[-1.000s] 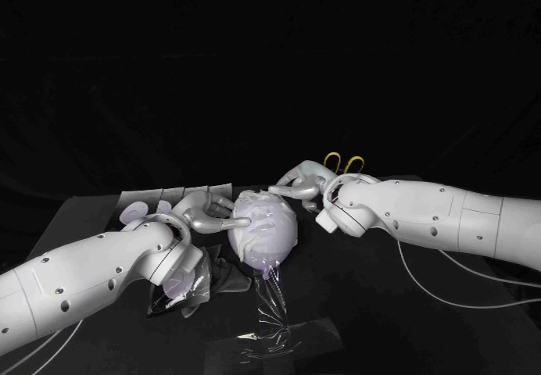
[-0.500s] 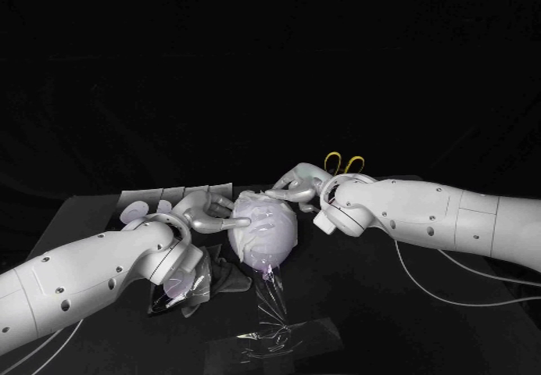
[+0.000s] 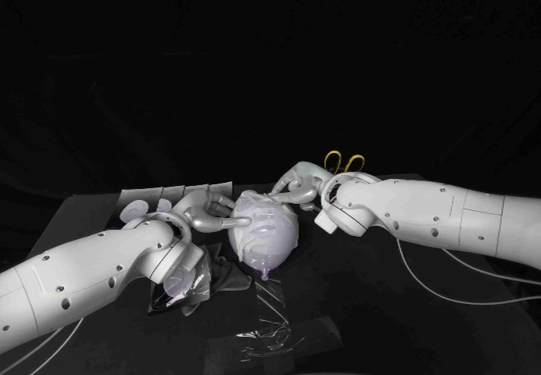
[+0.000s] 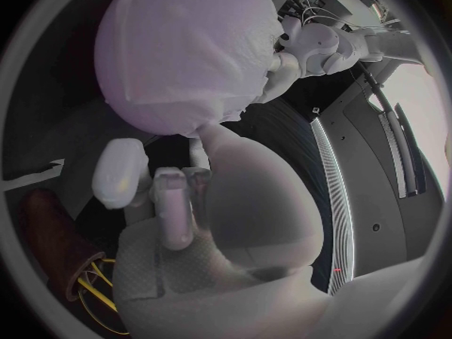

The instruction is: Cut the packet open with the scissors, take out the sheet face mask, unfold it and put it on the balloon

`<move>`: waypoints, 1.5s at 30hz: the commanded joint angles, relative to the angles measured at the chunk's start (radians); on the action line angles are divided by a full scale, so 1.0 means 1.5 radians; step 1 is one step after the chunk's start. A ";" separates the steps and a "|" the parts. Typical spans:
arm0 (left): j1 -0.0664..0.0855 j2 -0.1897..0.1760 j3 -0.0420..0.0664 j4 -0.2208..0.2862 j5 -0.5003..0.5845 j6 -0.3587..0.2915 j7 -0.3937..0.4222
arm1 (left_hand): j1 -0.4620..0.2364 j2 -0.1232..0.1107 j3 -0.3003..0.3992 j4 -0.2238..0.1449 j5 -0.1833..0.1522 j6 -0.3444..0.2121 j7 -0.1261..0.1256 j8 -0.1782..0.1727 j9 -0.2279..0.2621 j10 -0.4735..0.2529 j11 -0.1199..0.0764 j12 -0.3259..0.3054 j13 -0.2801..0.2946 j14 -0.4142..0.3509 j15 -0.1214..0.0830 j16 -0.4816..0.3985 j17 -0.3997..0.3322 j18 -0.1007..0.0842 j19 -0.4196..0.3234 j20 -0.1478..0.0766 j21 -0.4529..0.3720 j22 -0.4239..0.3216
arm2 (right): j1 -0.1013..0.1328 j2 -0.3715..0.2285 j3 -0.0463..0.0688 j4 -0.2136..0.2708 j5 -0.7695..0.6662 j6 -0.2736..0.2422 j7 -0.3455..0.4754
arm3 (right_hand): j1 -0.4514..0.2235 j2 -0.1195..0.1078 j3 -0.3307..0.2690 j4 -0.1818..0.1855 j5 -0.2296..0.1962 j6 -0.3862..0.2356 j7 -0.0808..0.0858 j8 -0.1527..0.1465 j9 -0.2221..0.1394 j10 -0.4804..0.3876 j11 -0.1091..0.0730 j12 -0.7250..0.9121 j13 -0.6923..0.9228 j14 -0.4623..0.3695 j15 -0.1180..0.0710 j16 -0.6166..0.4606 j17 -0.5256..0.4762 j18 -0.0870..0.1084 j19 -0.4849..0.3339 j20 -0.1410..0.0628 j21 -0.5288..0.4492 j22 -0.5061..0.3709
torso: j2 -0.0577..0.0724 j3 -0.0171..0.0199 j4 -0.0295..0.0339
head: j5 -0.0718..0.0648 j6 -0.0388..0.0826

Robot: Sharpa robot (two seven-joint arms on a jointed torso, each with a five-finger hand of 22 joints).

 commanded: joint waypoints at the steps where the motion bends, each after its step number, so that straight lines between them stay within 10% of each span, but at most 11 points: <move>1: 0.000 0.001 0.000 0.000 0.003 0.007 -0.005 | -0.001 0.005 0.004 0.000 -0.003 -0.003 0.084 0.002 0.001 -0.006 0.000 0.002 0.001 0.001 0.001 0.002 -0.001 0.003 -0.006 0.001 0.000 0.000 | -0.003 0.000 -0.002 0.004 -0.033 -0.002 0.005 | 0.010 0.006 0.006 -0.005 0.001 0.009 -0.004 0.010 0.009 0.069 -0.005 0.002 0.174 0.069 -0.006 0.004 0.176 0.004 0.001 -0.007 0.007 0.066 | 0.000 0.0000 0.0001 | 0.000 -0.001; 21: 0.004 0.000 0.000 0.003 0.004 0.009 -0.005 | -0.001 0.005 0.004 0.000 -0.003 -0.003 0.084 0.002 0.001 -0.006 0.000 0.002 0.001 0.001 0.001 0.002 -0.001 0.003 -0.006 0.001 0.000 0.000 | -0.003 0.010 -0.002 -0.020 -0.002 -0.092 0.020 | -0.020 0.008 0.045 -0.006 0.001 -0.007 -0.010 0.056 0.058 0.069 -0.011 0.002 0.174 0.069 -0.013 0.004 0.176 0.003 0.005 -0.015 0.006 0.070 | 0.000 0.0000 0.0003 | 0.001 -0.005; 45: 0.004 0.001 0.000 0.004 0.004 0.011 -0.007 | 0.000 0.006 0.004 0.000 -0.003 -0.003 0.084 0.004 0.001 -0.006 0.000 0.004 0.001 0.000 0.001 0.003 -0.001 0.005 -0.007 0.001 0.000 0.000 | -0.002 0.030 -0.001 -0.067 -0.012 -0.054 -0.033 | -0.031 0.003 0.066 -0.014 0.001 -0.020 -0.010 0.072 0.079 0.069 -0.011 0.002 0.174 0.069 -0.013 0.004 0.176 0.005 0.001 -0.016 -0.006 0.068 | 0.000 -0.0010 0.0005 | 0.001 -0.004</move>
